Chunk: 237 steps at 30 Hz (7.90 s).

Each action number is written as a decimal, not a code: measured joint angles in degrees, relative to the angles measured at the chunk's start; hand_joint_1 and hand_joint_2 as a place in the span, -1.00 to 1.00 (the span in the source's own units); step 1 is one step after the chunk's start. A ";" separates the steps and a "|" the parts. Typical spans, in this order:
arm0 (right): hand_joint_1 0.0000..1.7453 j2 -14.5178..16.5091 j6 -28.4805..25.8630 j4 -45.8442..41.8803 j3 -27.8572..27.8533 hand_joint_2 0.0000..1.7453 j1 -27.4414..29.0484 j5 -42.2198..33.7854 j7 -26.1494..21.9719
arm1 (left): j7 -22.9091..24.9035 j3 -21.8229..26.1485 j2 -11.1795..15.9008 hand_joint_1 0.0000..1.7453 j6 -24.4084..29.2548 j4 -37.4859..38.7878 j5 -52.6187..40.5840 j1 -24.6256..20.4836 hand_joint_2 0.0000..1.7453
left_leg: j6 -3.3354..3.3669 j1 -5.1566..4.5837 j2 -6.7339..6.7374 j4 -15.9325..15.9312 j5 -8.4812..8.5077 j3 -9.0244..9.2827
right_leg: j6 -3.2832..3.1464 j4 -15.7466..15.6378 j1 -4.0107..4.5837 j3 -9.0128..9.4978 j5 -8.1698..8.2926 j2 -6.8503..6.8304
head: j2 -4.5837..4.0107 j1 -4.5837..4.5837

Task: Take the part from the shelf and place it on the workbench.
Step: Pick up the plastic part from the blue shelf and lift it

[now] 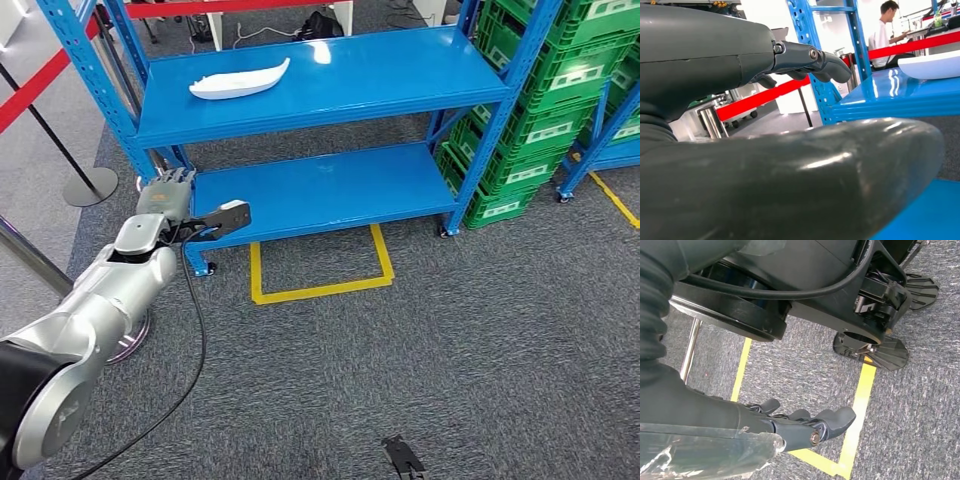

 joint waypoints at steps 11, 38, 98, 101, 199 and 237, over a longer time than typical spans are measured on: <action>-1.00 0.00 0.00 0.00 -0.05 1.00 0.00 0.00 0.01 | 0.02 -0.01 0.00 -1.00 -0.09 0.00 0.00 -0.01 -1.00 | 0.00 0.00 0.00 0.00 0.00 0.00 | 0.00 0.00 0.00 0.00 0.00 0.00 | 0.00 0.00; -1.00 0.00 0.11 0.00 -0.25 1.00 0.01 0.04 0.00 | 0.17 0.01 0.02 -1.00 0.02 0.02 -0.24 -0.01 -1.00 | 0.00 0.00 0.00 0.00 0.00 0.00 | 0.00 0.00 0.00 0.00 0.00 0.00 | 0.00 0.00; -1.00 0.61 0.34 0.16 -0.74 1.00 0.65 0.46 -0.25 | -1.07 0.13 -0.25 -1.00 -1.43 0.68 -0.44 0.86 -1.00 | 0.61 0.35 0.40 2.74 2.10 -4.23 | 0.55 1.24 -0.75 0.59 -2.51 0.55 | 0.00 -0.74; -1.00 0.60 0.34 0.13 -0.77 1.00 0.30 0.46 -0.25 | -1.04 0.14 -0.26 -1.00 -1.38 0.68 -0.46 0.66 -1.00 | 0.85 0.63 0.33 0.88 0.22 -2.82 | 1.57 1.11 -0.68 1.03 -3.25 0.14 | 0.00 -0.67; -1.00 0.46 0.22 0.38 -1.38 1.00 -0.11 0.77 -0.42 | -0.25 0.85 1.13 -1.00 -2.70 1.33 -2.12 -1.13 -1.00 | 0.73 0.36 -0.11 -1.73 3.11 -1.98 | 0.56 -4.21 0.12 6.14 -2.73 -0.14 | 0.02 -0.04; -1.00 0.61 0.44 0.44 -1.40 1.00 -0.14 1.17 -0.42 | 0.17 1.66 1.36 -1.00 -3.87 1.52 -2.73 -0.48 -1.00 | -0.18 0.77 0.25 5.93 3.42 -7.18 | -0.34 0.93 -0.83 1.04 -2.59 0.54 | 0.02 -0.49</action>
